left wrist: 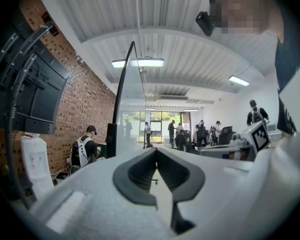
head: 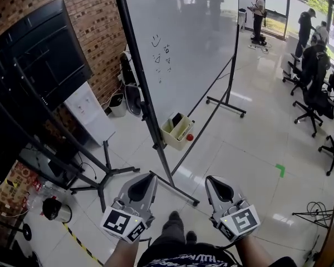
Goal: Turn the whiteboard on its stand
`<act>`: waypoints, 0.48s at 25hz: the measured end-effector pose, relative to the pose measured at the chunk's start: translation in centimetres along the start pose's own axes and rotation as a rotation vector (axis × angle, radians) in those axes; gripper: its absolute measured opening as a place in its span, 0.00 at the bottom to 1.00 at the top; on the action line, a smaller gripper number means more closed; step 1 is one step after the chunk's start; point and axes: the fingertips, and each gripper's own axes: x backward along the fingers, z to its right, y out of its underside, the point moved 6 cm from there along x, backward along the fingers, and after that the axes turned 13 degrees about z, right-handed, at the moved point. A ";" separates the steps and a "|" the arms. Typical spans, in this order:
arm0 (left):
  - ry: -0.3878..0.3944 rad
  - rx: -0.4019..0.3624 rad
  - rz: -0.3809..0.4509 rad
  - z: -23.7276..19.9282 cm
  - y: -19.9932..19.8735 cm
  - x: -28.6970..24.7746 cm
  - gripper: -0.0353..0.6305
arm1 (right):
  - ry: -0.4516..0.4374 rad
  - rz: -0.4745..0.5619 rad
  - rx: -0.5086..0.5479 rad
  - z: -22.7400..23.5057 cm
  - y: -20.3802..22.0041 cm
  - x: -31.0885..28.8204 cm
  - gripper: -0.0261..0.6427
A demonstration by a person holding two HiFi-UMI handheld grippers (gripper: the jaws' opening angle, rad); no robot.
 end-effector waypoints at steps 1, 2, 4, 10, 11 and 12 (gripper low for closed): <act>0.006 -0.002 0.003 -0.5 -0.1 -0.6 0.06 | 0.003 -0.003 -0.003 0.1 0.0 -0.5 0.05; 0.011 -0.008 0.008 -1.1 -0.3 -1.2 0.06 | 0.009 -0.002 -0.002 0.3 -0.1 -1.0 0.05; 0.020 -0.023 0.015 -2.6 -0.7 -2.6 0.06 | 0.027 0.005 0.006 0.9 -0.2 -2.2 0.05; 0.078 -0.007 0.060 -6.1 -2.5 -7.5 0.06 | 0.084 0.001 0.035 3.9 0.2 -6.6 0.05; 0.087 -0.006 0.064 -6.5 -2.8 -8.2 0.06 | 0.083 0.012 0.045 4.2 0.1 -7.7 0.05; 0.091 -0.013 0.066 -7.1 -3.0 -8.8 0.06 | 0.078 0.027 0.050 4.3 -0.1 -8.9 0.05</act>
